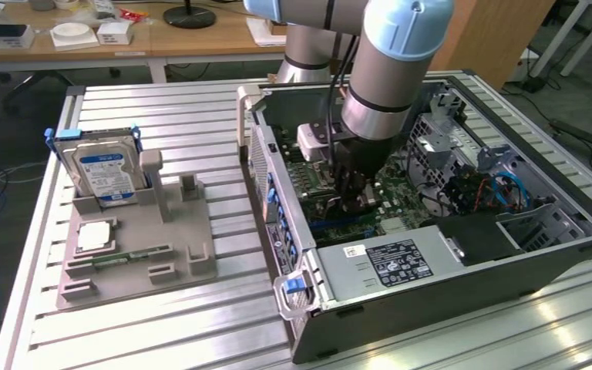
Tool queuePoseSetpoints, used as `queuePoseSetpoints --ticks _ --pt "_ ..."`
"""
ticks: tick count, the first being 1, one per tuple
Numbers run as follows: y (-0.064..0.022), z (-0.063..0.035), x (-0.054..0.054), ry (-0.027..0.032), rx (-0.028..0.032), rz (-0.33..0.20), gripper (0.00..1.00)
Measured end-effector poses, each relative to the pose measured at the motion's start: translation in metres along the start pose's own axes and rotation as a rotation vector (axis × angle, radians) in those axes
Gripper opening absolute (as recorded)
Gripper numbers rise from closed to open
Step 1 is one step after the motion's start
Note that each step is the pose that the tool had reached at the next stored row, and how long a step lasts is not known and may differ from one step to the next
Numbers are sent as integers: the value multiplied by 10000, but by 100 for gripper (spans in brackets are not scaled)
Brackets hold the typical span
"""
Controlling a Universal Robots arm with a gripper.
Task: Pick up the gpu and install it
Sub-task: 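Insert the gpu into the slot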
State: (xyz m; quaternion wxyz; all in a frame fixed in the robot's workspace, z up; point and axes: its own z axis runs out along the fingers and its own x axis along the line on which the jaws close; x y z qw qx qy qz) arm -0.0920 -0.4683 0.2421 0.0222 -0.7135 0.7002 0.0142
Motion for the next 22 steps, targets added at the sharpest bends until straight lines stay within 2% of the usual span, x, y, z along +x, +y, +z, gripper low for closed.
queuePoseSetpoints --ticks 10,22 --pt "11 2 -2 -50 9 1 26" --pt "15 -11 0 -38 10 50 26"
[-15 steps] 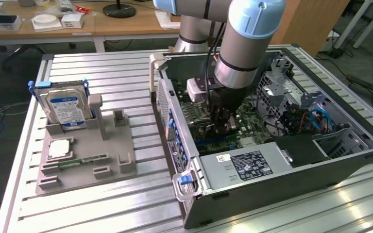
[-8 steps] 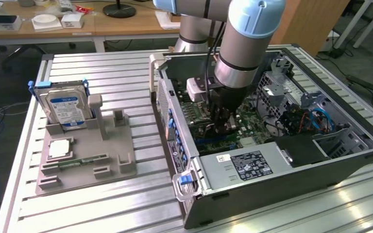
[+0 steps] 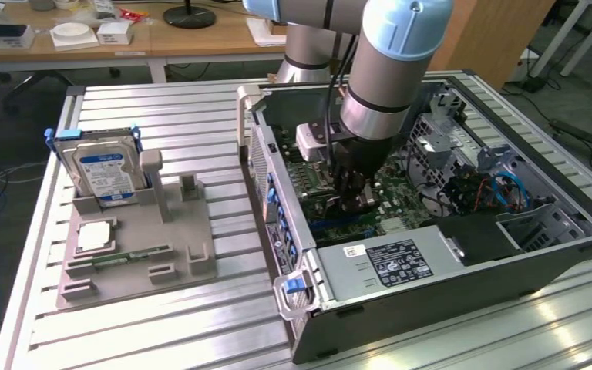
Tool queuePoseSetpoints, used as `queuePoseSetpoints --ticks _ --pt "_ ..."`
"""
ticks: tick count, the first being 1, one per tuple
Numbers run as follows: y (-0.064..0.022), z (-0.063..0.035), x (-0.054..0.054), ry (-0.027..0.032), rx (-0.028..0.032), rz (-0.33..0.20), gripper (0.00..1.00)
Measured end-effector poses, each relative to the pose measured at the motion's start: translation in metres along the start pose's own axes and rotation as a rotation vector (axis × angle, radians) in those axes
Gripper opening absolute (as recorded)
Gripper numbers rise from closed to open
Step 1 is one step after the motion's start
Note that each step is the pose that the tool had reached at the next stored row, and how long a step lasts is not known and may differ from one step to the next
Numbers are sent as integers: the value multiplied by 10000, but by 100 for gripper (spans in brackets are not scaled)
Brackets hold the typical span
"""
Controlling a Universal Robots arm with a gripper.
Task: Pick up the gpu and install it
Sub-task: 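Insert the gpu into the slot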
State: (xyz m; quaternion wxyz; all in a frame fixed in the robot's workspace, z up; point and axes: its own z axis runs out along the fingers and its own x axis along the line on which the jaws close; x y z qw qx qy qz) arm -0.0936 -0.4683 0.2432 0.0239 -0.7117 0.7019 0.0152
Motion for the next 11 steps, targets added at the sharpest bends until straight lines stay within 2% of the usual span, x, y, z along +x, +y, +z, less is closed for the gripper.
queuePoseSetpoints --ticks 11 --pt "5 19 2 1 -1 0 26"
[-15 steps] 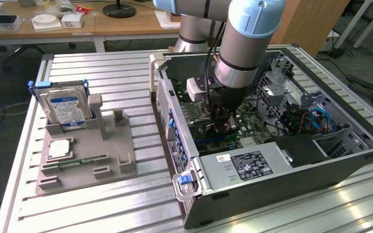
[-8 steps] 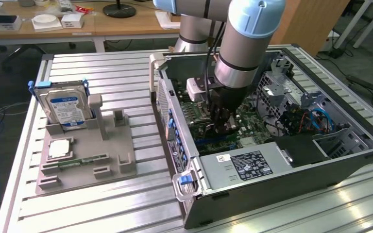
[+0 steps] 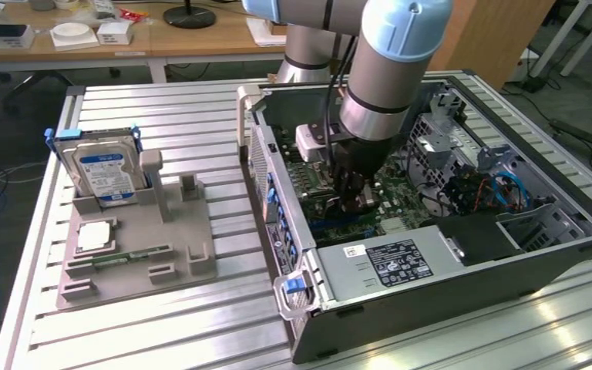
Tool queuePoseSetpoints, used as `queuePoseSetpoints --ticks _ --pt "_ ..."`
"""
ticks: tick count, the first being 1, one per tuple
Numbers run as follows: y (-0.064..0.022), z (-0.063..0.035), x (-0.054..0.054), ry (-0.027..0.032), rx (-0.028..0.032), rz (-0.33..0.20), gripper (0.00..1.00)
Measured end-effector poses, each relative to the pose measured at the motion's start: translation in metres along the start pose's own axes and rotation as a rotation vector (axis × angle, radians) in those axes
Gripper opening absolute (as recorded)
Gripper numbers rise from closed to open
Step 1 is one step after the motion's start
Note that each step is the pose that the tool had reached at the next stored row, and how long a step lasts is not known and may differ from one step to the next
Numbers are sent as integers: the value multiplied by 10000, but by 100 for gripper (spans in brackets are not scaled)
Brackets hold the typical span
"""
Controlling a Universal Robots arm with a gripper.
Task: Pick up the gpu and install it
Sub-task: 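Insert the gpu into the slot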
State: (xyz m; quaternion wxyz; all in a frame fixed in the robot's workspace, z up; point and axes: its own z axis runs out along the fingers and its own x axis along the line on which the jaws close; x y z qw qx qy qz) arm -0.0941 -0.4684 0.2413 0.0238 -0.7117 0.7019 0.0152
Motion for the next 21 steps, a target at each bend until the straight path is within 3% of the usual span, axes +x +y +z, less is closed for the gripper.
queuePoseSetpoints --ticks 21 --pt "9 -10 -1 -9 1 0 26"
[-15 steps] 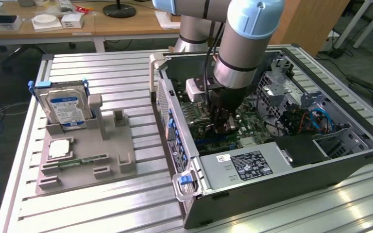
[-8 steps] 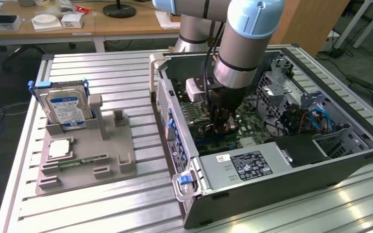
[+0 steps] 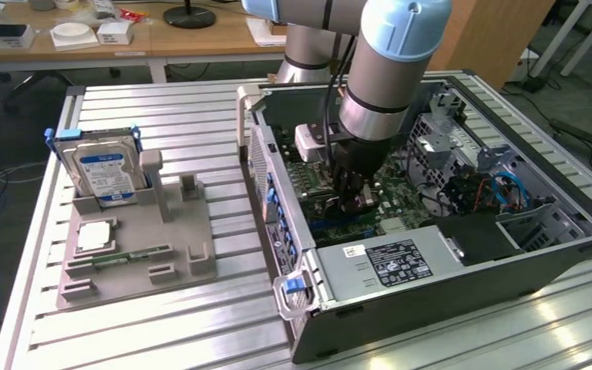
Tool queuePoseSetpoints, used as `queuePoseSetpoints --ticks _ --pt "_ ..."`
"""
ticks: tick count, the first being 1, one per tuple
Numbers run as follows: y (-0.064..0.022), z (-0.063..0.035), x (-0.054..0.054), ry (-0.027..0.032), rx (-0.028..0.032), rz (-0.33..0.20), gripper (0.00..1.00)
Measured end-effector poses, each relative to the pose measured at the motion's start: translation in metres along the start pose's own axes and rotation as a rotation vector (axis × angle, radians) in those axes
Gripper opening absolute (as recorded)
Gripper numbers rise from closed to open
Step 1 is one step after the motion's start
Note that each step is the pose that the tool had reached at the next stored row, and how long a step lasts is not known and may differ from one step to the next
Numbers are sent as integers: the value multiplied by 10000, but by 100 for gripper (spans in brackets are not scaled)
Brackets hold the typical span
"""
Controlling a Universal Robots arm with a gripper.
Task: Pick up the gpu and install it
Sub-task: 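Insert the gpu into the slot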
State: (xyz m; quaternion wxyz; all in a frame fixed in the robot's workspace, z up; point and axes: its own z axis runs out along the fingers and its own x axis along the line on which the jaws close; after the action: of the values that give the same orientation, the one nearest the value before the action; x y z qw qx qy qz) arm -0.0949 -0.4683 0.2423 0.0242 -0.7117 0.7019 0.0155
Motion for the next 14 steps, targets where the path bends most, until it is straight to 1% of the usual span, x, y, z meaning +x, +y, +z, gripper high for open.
queuePoseSetpoints --ticks 5,14 --pt "0 0 0 0 0 0 26" --pt "-49 0 0 -14 -9 4 26"
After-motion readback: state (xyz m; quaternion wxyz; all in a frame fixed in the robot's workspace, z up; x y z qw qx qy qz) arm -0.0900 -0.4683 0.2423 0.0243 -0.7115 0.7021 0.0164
